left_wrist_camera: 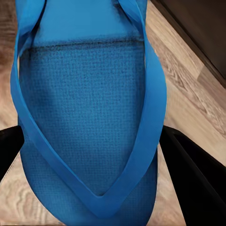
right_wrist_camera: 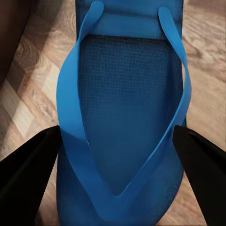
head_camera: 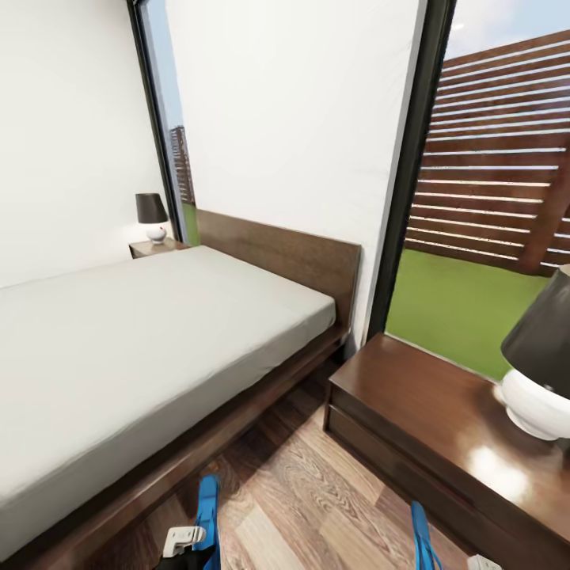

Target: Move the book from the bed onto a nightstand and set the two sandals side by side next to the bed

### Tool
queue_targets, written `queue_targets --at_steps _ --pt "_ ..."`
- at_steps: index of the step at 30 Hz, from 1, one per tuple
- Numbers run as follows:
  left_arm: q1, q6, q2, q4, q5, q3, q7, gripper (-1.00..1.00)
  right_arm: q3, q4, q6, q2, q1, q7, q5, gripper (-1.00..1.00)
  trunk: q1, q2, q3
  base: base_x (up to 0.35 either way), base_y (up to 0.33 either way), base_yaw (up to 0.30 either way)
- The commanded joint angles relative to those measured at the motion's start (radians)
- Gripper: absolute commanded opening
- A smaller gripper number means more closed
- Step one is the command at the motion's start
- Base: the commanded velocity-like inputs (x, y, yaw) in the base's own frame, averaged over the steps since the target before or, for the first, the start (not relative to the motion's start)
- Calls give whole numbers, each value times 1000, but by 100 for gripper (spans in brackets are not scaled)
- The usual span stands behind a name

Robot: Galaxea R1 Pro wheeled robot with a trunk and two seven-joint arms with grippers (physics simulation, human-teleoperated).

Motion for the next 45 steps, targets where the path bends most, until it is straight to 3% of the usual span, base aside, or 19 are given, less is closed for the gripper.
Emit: queue_targets --at_steps 1,45 --pt "-1 -1 0 1 3 4 -5 -100 6 -1 6 -1 0 3 -11 -100 0 0 -1 0 0 294" --pt "-1 -1 0 1 3 5 -5 -100 6 -1 6 -1 0 3 -11 -100 0 0 -1 0 0 294"
